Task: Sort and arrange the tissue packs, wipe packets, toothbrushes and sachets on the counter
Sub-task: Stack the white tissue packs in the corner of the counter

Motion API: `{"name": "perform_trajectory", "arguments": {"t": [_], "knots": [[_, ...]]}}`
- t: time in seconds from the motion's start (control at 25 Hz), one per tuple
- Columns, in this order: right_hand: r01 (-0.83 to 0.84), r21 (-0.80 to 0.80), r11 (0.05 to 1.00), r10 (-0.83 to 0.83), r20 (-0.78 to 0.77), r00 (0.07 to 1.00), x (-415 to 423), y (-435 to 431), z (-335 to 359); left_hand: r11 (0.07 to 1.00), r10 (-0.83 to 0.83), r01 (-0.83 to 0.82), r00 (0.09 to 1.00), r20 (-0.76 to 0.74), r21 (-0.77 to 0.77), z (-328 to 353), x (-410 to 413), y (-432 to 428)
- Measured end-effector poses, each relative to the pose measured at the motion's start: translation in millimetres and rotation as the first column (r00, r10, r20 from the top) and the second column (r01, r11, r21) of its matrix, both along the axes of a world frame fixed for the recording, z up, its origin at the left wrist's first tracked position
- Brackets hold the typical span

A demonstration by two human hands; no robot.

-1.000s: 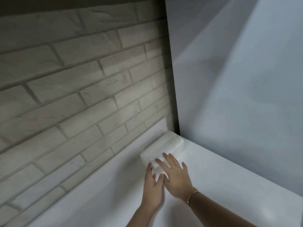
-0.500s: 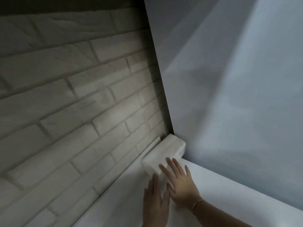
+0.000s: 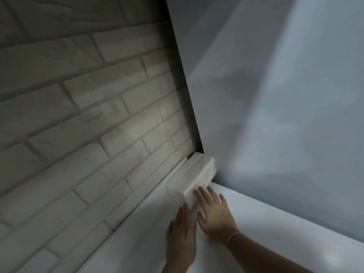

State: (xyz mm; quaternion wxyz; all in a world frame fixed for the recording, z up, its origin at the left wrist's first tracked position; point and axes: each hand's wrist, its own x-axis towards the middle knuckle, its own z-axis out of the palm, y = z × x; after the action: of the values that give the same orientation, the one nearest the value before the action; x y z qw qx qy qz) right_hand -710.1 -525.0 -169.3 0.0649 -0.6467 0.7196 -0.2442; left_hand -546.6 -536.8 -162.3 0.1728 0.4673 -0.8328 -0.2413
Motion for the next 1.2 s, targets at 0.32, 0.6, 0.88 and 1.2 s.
{"name": "perform_trajectory", "arguments": {"t": [0.32,0.6,0.88,1.2], "knots": [[0.136,0.103,0.985,-0.136,-0.011,0.991,7,33,-8,0.978,0.136,-0.147,0.987,-0.087,-0.146,-2,1,-1],[0.139,0.174,0.975,-0.132,-0.054,0.990,28,118,-14,0.993,0.081,-0.046,0.941,0.328,-0.112,8,36,50],[0.017,0.268,0.963,-0.011,-0.022,1.000,85,214,-2,0.925,0.232,-0.323,0.897,0.375,0.200,74,112,215],[-0.268,0.307,0.913,0.222,0.175,0.959,211,314,59,0.818,0.521,-0.540,0.842,0.142,0.198,98,234,362]]}}
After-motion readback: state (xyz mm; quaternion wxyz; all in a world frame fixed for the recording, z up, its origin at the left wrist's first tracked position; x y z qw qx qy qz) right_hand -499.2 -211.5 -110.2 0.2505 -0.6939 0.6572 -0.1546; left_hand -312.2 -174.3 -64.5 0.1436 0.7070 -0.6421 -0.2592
